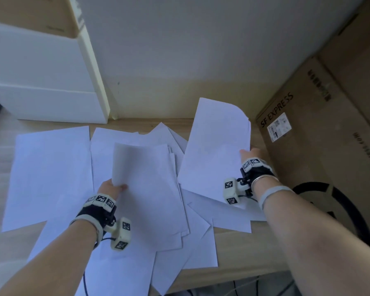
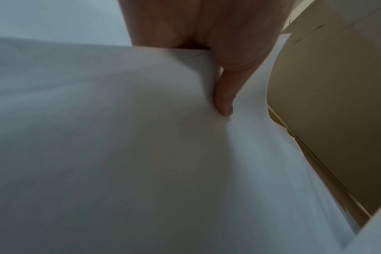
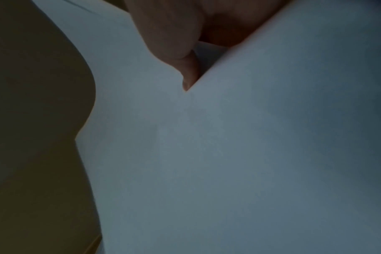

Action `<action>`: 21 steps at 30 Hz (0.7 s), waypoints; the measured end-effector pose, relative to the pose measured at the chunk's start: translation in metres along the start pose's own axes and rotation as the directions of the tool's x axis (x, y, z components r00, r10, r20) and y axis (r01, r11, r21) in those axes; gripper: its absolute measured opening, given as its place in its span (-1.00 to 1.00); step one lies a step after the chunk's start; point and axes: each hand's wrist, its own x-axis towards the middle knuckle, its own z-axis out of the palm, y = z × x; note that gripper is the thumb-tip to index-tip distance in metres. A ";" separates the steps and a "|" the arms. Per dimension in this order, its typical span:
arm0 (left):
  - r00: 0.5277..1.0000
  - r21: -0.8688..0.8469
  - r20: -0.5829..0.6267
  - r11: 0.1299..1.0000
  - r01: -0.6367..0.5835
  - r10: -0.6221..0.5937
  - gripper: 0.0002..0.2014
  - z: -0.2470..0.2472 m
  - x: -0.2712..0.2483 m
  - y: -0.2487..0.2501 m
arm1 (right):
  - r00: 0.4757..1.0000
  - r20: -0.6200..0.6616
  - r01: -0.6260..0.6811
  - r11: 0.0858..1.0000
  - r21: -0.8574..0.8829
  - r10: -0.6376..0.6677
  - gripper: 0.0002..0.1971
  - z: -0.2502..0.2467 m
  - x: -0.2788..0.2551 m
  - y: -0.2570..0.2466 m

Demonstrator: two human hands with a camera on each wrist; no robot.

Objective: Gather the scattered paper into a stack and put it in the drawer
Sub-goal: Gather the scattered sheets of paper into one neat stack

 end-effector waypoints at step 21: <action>0.999 -0.079 0.040 0.997 -0.011 0.014 -0.49 0.003 -0.003 -0.005 | 0.834 0.481 0.413 0.883 -0.224 -0.268 -0.53 0.160 -0.079 -0.011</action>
